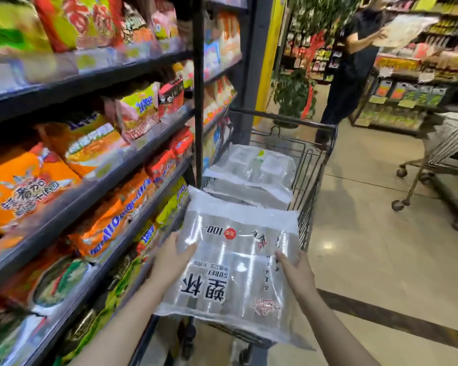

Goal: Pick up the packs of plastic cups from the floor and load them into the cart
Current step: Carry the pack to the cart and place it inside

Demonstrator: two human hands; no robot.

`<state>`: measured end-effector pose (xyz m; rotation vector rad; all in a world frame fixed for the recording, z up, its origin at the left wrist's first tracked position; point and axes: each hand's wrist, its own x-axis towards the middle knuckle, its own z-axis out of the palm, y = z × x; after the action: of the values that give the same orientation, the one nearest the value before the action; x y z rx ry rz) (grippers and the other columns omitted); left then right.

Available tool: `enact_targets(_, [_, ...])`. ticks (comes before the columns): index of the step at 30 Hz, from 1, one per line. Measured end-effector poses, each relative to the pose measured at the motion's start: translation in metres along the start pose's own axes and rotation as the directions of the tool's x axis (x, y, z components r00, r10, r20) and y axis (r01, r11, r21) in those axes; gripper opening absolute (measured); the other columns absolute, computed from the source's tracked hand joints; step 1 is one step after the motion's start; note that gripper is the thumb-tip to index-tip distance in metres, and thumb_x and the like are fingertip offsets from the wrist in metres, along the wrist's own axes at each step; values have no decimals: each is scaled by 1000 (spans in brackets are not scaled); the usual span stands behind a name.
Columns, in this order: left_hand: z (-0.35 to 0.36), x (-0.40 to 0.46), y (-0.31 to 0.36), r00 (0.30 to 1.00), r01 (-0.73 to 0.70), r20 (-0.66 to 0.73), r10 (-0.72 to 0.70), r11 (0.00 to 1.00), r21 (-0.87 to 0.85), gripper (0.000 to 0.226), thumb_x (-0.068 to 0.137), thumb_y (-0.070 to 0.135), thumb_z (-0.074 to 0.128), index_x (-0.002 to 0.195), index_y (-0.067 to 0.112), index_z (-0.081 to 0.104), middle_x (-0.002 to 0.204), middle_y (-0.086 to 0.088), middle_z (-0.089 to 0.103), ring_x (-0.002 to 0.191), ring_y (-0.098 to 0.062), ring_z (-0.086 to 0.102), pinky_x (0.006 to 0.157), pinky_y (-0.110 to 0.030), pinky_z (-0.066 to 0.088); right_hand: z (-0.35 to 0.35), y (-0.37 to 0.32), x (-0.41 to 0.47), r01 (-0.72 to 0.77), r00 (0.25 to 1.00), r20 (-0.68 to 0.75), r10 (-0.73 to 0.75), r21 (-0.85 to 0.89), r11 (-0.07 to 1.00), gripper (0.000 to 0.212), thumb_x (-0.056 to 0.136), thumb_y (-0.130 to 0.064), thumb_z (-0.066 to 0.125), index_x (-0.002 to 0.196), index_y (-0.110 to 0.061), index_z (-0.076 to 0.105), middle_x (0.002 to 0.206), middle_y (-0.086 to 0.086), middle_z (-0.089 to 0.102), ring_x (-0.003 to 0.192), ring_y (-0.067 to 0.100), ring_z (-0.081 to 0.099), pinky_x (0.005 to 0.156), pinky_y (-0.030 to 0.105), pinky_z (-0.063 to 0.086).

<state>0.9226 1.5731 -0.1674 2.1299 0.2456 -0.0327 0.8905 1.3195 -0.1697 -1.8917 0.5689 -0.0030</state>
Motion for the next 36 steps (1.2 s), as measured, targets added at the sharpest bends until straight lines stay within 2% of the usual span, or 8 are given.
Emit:
enact_targets(4, [26,60,-11,996,71,49,-74,995,66,53,87,26,61,133,8,42,137,-12,50,125,-27,48,97,-30,35,21,9,52,-100,995,28,100,-17,995,73,89,-40,58,145,-8,24,148,12,36,135,32,35,108,40,31])
enact_targets(7, [48,90,-20,986,129,90,-143,981,145,53,89,24,59,135,6,41,137,-15,50,126,-28,48,95,-29,34,36,24,80,-182,982,43,183,-13,983,73,89,-38,58,146,-8,22,149,13,35,136,32,34,108,38,30])
enact_targets(11, [73,117,-38,978,132,140,-154,980,152,45,88,17,59,130,3,46,131,-13,55,121,-27,51,94,-27,34,52,49,112,-250,966,49,253,-59,967,79,89,-42,56,147,-6,16,152,14,29,138,33,30,110,39,28])
enact_targets(14, [91,136,-57,957,181,194,-214,968,174,56,89,24,58,138,3,39,141,-14,46,129,-27,45,105,-29,30,61,70,129,-299,950,79,304,-68,952,82,89,-45,54,149,-7,12,154,13,24,141,32,26,113,41,24])
enact_targets(17, [105,143,-67,942,237,200,-271,955,178,64,82,38,52,137,9,41,138,-11,50,125,-25,48,102,-28,33,71,91,133,-341,934,93,346,-65,938,79,89,-45,54,149,-10,16,155,9,23,142,28,25,116,41,22])
enact_targets(21, [125,147,-89,938,191,243,-246,955,228,54,92,22,51,141,8,33,144,-9,42,131,-24,41,105,-28,31,82,113,139,-396,910,80,406,-123,910,80,88,-49,52,148,-10,18,152,11,30,138,31,33,114,42,27])
enact_targets(24, [132,153,-105,941,166,243,-236,946,278,57,94,24,49,144,7,26,150,-9,33,137,-23,33,110,-29,26,87,119,144,-389,912,80,402,-138,911,82,88,-52,50,149,-13,14,153,10,26,138,32,31,114,44,26])
enact_targets(36, [135,155,-126,947,103,271,-172,962,252,62,95,28,45,147,10,17,153,-8,25,140,-23,26,111,-28,22,94,128,154,-359,922,91,377,-168,918,83,87,-55,49,149,-14,12,154,11,25,138,33,31,114,46,26])
